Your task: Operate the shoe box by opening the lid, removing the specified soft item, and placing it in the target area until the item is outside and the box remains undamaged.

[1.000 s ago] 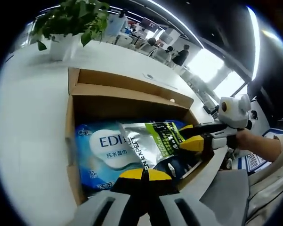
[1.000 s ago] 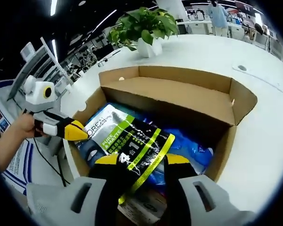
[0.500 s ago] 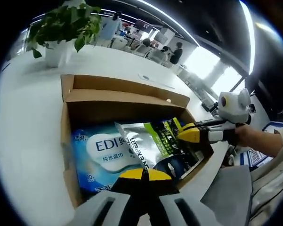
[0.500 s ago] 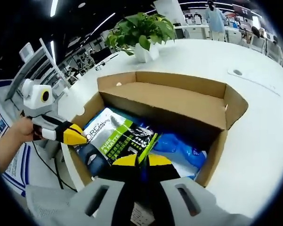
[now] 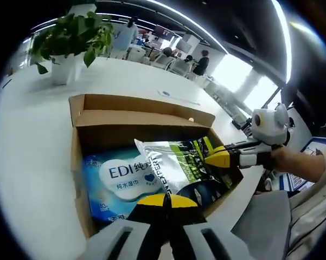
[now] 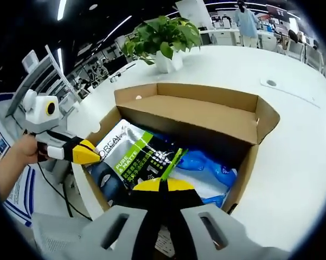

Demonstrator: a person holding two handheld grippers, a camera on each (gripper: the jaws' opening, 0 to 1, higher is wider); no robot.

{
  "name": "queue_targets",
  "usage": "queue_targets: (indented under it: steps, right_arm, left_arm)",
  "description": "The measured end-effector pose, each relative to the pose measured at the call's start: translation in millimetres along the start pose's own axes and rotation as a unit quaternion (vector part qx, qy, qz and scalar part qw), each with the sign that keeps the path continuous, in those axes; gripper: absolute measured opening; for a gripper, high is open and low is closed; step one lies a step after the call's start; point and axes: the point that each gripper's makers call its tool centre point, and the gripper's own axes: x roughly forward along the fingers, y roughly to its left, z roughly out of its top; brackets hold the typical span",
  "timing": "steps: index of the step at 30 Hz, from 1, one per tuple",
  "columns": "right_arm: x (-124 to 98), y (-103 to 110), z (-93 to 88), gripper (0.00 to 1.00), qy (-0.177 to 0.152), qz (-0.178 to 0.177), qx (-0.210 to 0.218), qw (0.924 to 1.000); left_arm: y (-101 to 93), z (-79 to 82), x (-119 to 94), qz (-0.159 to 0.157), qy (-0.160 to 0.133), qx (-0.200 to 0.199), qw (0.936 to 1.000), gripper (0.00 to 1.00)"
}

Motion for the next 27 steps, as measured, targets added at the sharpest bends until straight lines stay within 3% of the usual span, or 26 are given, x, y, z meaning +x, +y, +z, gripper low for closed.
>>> queue_targets:
  steps: [12,27]
  right_arm:
    - [-29.7,-2.7,23.9,0.00,-0.041,-0.003,0.006,0.9991]
    - [-67.3,-31.0,28.0,0.00,-0.048,-0.024,0.003,0.9985]
  left_arm:
    - [-20.9,15.3,0.2,0.000,-0.004,0.026,0.9996,0.00]
    - [-61.0,26.6,22.2,-0.021,0.005,0.045,0.9987,0.00]
